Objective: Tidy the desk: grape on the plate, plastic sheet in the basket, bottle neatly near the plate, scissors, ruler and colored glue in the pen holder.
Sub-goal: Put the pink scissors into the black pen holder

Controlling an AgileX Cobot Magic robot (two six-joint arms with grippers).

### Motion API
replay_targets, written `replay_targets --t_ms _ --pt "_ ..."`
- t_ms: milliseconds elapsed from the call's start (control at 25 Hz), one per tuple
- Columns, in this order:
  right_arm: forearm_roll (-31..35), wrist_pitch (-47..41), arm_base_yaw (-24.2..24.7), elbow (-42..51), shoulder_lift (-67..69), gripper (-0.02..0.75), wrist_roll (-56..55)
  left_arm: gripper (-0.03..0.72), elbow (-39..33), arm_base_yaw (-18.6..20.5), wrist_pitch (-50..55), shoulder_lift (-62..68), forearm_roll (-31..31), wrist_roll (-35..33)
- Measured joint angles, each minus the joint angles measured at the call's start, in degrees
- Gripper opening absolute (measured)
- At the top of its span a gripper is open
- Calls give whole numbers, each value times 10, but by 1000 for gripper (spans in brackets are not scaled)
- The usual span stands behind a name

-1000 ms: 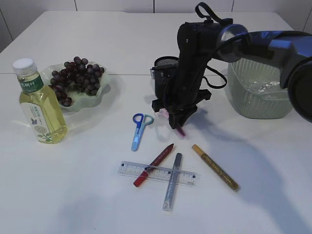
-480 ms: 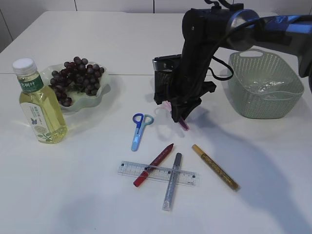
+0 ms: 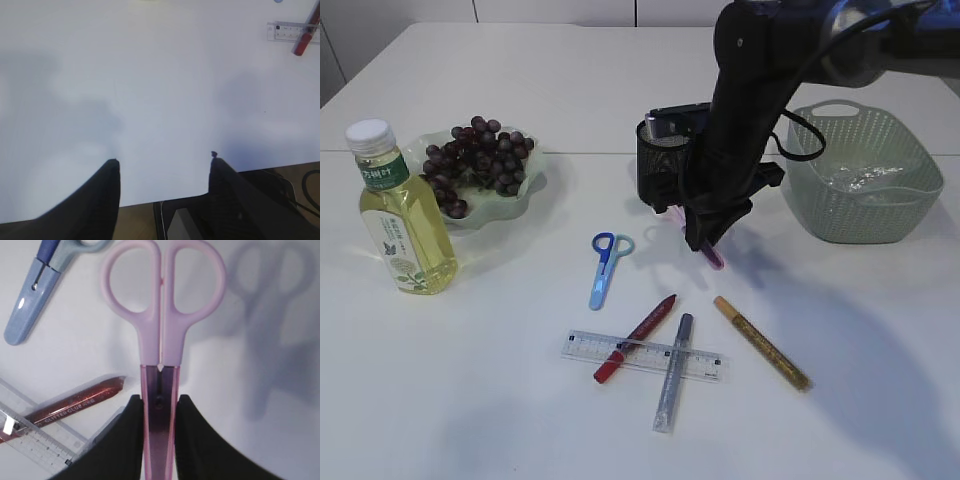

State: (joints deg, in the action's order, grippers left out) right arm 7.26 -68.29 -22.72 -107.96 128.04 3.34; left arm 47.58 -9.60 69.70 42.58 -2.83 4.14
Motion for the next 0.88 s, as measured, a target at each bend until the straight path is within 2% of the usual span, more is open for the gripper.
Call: replay_targets --t_ms 480,880 --pt "-9 292 0 234 -145 126 13 407 0 0 0 0 2 0" --pt "-17 440 0 254 -167 125 37 407 0 0 0 0 9 0"
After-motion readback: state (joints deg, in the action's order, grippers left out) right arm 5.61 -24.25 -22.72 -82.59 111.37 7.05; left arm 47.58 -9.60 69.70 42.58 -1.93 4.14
